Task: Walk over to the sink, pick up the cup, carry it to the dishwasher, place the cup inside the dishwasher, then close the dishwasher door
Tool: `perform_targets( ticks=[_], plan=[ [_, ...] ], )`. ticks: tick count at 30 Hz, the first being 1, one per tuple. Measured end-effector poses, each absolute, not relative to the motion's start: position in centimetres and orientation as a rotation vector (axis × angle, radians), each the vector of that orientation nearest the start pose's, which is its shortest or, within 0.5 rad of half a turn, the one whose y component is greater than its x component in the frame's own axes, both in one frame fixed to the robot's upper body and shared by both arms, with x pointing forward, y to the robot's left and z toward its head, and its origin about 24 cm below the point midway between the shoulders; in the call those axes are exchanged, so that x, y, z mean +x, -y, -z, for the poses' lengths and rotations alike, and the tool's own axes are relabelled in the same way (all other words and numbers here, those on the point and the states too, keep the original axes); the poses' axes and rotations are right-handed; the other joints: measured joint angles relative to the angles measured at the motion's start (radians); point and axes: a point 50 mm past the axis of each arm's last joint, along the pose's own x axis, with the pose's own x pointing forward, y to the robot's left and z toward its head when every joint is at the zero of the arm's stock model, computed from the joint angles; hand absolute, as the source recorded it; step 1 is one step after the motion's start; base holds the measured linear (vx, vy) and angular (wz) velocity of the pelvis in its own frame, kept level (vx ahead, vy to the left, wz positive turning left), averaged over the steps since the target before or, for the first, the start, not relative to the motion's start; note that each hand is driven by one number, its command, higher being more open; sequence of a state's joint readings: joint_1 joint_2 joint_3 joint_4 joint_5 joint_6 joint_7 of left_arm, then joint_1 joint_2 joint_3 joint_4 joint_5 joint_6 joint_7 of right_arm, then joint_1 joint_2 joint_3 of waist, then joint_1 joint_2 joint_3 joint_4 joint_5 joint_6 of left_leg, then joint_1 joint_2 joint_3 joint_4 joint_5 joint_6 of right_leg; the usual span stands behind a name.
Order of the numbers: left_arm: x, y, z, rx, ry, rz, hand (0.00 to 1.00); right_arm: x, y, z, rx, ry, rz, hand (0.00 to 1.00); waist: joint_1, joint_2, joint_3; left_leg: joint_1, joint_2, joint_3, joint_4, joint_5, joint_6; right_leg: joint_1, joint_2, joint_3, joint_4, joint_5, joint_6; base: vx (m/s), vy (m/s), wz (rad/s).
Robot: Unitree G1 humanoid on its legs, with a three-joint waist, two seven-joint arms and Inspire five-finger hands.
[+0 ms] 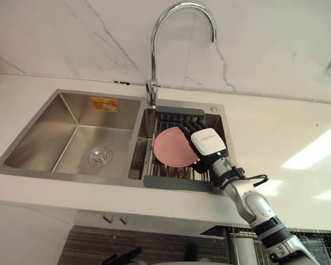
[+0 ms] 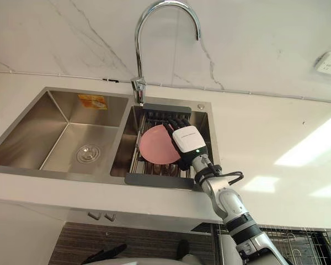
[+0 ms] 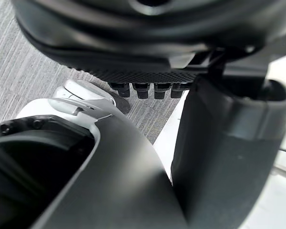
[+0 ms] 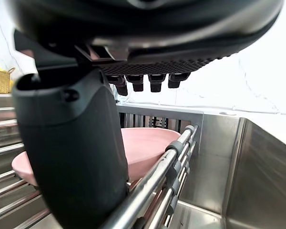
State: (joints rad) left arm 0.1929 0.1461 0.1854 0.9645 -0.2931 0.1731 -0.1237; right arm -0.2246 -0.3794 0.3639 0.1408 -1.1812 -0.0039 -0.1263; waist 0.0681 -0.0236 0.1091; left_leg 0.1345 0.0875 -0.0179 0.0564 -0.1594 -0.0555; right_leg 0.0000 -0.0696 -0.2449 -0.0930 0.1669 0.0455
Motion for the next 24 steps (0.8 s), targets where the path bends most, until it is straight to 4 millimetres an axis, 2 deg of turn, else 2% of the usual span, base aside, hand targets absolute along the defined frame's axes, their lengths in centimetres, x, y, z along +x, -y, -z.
perform_targets(
  ticks=[9,13,24],
  plan=[
    [5.6,-22.2,16.1,-0.310,-1.205,-0.328,1.00,28.3,14.0,-4.4,-1.533,0.371,-0.050,1.00,0.007,0.007,0.006,-0.014,0.001,-0.013,0.003,0.001,-0.010,-0.002,0.000,-0.016,0.000,-0.005,0.000,-0.04,-0.006,0.05],
    [5.6,-22.1,16.1,-0.308,-1.185,-0.330,1.00,28.5,14.5,-4.9,-1.520,0.401,0.030,1.00,0.016,0.013,0.010,-0.019,0.006,-0.024,0.003,0.002,-0.009,-0.002,0.004,-0.027,0.000,-0.008,-0.004,0.02,0.007,0.07],
    [5.8,-21.9,15.9,-0.291,-1.148,-0.313,1.00,28.4,15.2,-4.4,-1.479,0.409,0.077,1.00,0.030,0.029,0.020,-0.015,0.002,-0.030,0.018,0.005,-0.006,0.009,0.001,-0.032,0.000,-0.009,-0.004,0.02,0.017,0.01]
  ],
)
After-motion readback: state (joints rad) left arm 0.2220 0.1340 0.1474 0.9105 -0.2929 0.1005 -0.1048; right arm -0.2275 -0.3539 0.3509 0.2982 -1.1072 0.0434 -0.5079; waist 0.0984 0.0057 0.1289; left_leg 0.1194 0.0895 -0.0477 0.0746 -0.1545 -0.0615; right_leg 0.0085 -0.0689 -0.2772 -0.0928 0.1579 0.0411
